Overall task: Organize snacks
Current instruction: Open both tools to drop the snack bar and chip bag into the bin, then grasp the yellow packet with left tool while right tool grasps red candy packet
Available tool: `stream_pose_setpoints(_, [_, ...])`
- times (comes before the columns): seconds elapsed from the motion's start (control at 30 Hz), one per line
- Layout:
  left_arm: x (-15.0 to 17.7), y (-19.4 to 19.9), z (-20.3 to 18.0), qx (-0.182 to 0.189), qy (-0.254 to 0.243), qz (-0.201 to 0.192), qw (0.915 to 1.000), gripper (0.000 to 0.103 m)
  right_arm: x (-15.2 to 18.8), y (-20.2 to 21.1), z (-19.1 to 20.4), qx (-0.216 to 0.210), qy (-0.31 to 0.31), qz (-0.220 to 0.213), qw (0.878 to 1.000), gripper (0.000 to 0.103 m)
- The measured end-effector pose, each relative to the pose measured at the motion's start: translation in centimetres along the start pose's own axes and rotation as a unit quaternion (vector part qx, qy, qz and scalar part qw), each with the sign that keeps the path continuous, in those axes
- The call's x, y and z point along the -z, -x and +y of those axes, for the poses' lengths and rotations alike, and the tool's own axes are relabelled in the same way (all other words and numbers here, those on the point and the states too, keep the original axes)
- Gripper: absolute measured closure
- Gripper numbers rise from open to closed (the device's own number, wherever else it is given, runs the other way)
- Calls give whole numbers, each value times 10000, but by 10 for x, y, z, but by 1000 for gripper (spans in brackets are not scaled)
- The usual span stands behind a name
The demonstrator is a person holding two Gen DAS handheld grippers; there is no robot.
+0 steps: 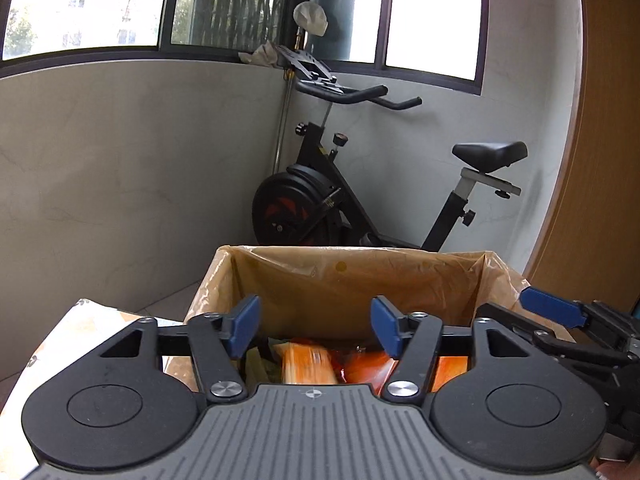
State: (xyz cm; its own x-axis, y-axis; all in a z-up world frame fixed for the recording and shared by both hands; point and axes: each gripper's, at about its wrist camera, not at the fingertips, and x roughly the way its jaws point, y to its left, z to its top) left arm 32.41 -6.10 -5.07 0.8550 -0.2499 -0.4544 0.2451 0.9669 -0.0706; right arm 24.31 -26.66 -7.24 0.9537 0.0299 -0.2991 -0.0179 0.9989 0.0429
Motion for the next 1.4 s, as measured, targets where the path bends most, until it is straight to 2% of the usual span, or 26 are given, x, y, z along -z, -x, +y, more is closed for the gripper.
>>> stream_pose_setpoints(0.37, [6, 25, -4, -1, -79, -32, 10000, 35, 3, 43, 0, -47, -127, -128, 9998, 38])
stream_pose_setpoints(0.63, [33, 62, 0, 136, -62, -207, 9997, 35, 17, 76, 1, -174, -78, -160, 9997, 38])
stream_pose_setpoints(0.83, [65, 79, 5, 28, 76, -246, 9997, 35, 39, 96, -2, -238, 66, -122, 9996, 38])
stream_pose_setpoints(1.1, [110, 72, 3, 2, 496, 66, 9987, 35, 72, 109, -11, -239, 223, 54, 9995, 38])
stream_pose_setpoints(1.4, [143, 50, 1, -170, 479, 630, 9967, 35, 114, 108, -30, -186, -58, 482, 9986, 38])
